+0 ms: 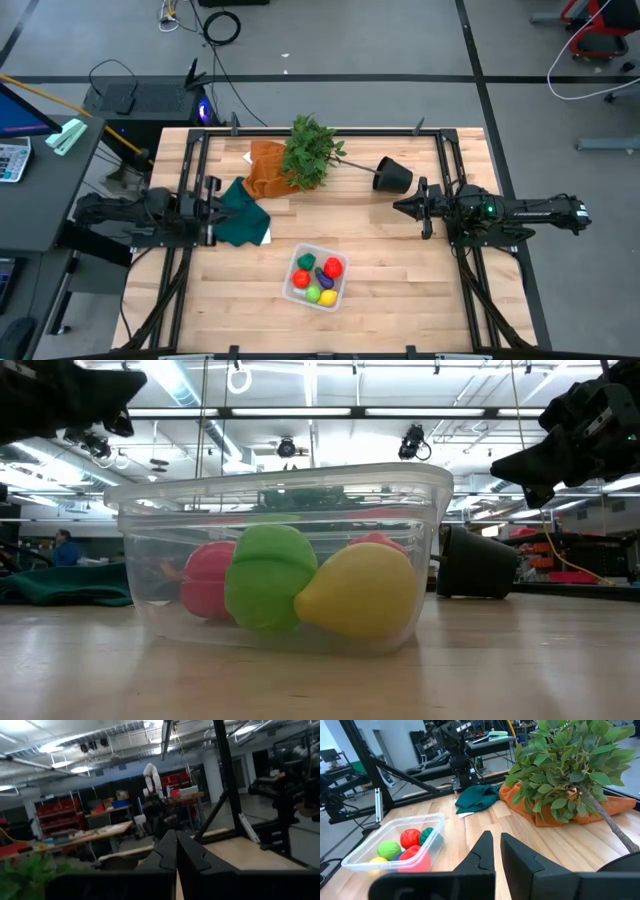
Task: Pick and placing Produce into tupperware
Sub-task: Return to Home Position
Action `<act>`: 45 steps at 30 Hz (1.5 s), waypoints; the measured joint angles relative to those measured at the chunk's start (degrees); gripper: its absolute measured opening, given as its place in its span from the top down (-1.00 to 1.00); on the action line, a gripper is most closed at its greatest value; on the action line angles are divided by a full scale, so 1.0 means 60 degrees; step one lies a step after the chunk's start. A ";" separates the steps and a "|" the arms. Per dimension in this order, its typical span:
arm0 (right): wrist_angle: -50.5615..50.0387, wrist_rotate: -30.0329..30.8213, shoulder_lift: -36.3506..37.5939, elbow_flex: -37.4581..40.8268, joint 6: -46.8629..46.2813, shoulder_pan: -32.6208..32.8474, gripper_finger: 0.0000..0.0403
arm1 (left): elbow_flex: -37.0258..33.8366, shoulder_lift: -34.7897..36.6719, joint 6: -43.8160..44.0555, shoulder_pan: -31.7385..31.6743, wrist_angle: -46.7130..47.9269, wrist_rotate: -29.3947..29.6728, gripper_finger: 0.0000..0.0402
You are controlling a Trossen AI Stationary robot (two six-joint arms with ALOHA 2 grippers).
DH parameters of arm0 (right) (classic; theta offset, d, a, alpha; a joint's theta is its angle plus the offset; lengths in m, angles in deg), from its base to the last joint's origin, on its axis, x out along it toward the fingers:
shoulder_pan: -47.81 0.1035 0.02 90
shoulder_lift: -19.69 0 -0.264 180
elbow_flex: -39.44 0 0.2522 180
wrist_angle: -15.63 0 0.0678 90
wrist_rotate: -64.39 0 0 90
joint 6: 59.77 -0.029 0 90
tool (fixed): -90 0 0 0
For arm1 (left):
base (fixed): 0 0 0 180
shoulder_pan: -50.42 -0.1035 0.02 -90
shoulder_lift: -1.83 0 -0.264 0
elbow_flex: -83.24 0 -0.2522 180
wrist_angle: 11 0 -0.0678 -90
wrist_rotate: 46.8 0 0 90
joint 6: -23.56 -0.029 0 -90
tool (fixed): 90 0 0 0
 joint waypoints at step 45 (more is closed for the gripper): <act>0.0524 0.0580 0.0005 0.0000 0.1621 0.0000 1.00 | -0.0020 -0.0020 0.2534 -0.0067 0.1673 0.0904 0.94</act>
